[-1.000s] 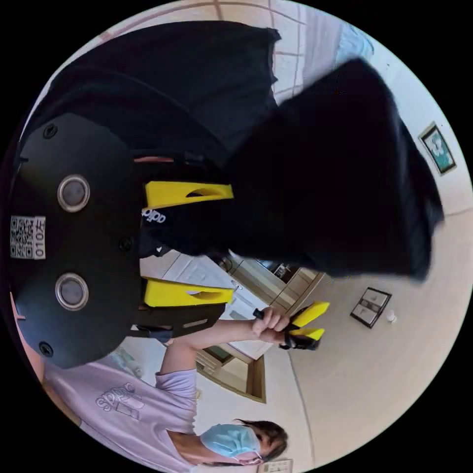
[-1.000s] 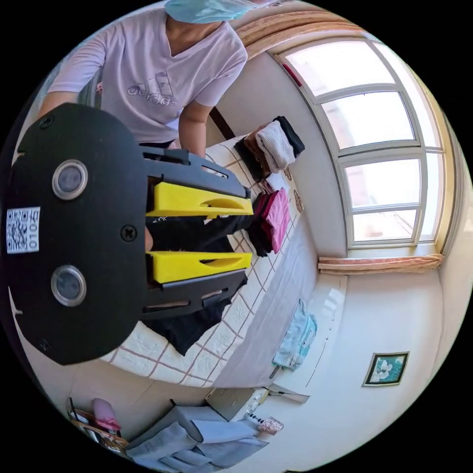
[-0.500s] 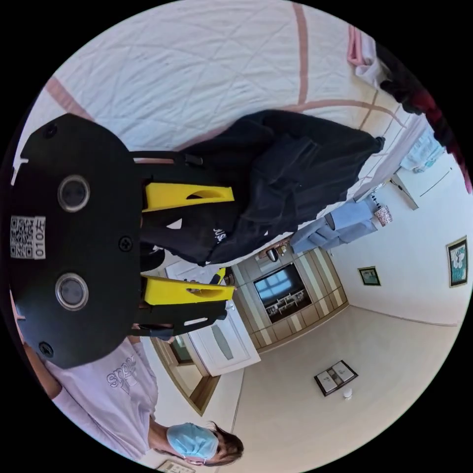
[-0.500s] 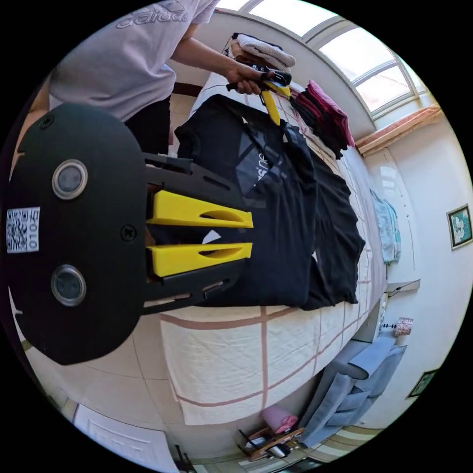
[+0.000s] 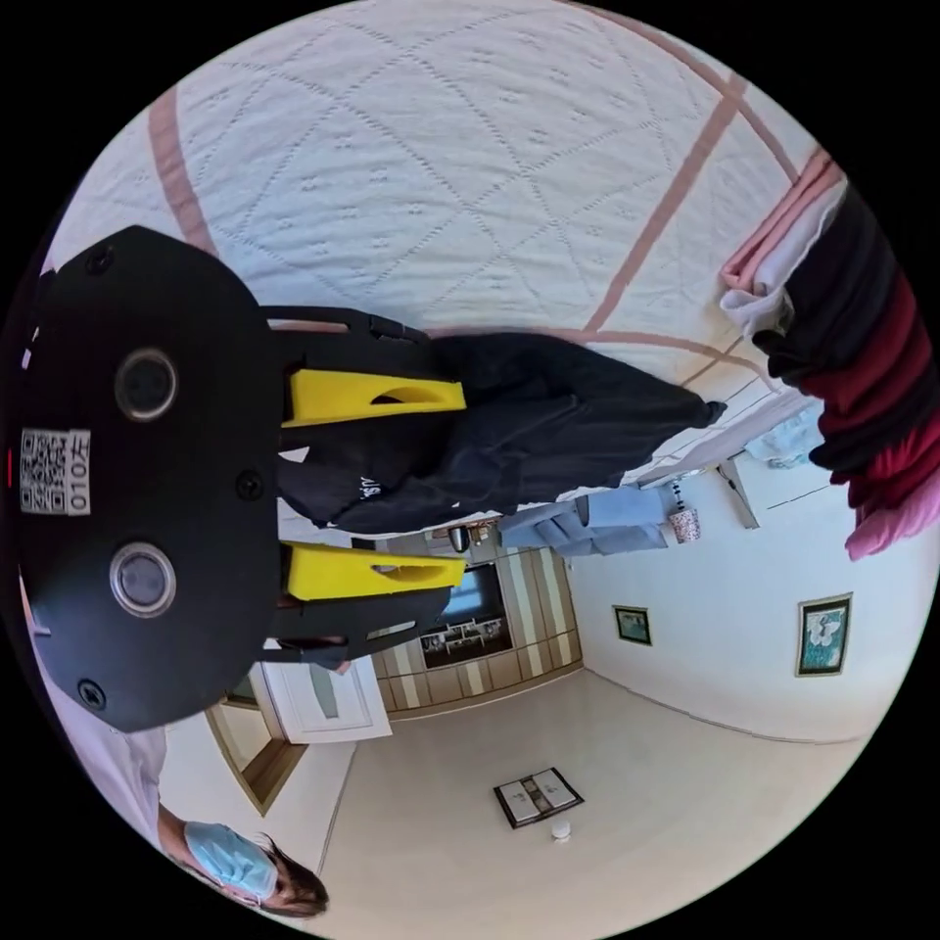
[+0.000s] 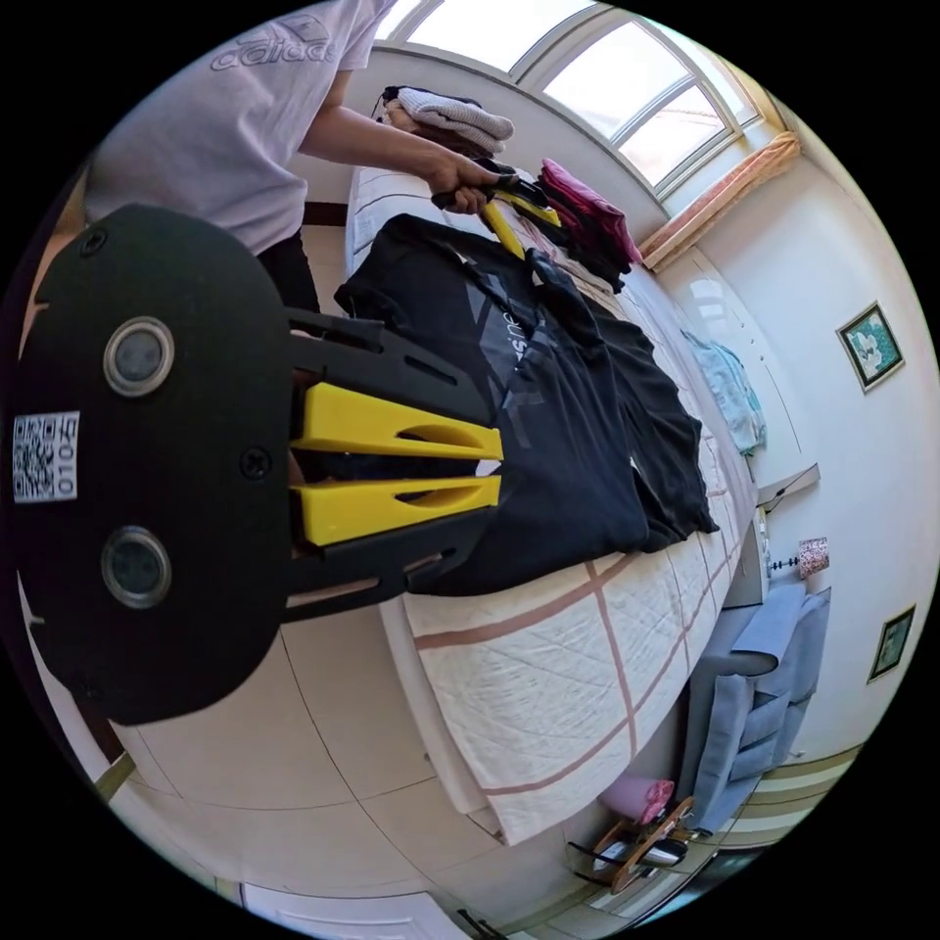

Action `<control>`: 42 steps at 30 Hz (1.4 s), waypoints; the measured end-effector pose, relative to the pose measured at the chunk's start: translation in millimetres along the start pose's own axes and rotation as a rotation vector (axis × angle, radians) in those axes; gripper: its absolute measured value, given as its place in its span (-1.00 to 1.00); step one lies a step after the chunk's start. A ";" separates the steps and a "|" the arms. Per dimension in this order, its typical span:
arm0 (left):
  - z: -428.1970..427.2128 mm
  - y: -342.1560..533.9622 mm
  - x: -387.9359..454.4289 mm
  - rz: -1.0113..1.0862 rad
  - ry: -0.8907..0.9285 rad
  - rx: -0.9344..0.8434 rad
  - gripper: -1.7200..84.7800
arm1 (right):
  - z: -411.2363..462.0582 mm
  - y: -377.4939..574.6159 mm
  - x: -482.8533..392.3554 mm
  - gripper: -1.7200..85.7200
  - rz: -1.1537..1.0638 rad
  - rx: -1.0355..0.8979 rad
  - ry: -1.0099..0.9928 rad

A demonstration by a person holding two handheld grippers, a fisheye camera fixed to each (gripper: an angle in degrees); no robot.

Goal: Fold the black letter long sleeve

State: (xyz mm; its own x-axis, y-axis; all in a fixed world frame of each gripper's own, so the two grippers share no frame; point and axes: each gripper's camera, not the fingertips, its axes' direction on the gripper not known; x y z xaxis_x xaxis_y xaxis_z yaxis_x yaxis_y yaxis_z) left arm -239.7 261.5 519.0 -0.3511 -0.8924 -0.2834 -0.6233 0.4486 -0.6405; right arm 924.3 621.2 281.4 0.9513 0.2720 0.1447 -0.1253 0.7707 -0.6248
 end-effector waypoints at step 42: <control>152.6 -21.2 298.0 0.682 -0.094 -0.112 -0.89 | 67.1 109.9 44.5 -0.67 0.100 0.048 0.270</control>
State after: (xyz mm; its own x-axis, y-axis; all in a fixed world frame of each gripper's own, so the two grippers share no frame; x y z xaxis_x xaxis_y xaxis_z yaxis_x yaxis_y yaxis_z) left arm -224.6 -21.3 339.2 -0.6310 -0.4079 -0.6599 -0.3554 0.9081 -0.2215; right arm 934.0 756.6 270.7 0.9733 0.1897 -0.1292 -0.2292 0.7758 -0.5878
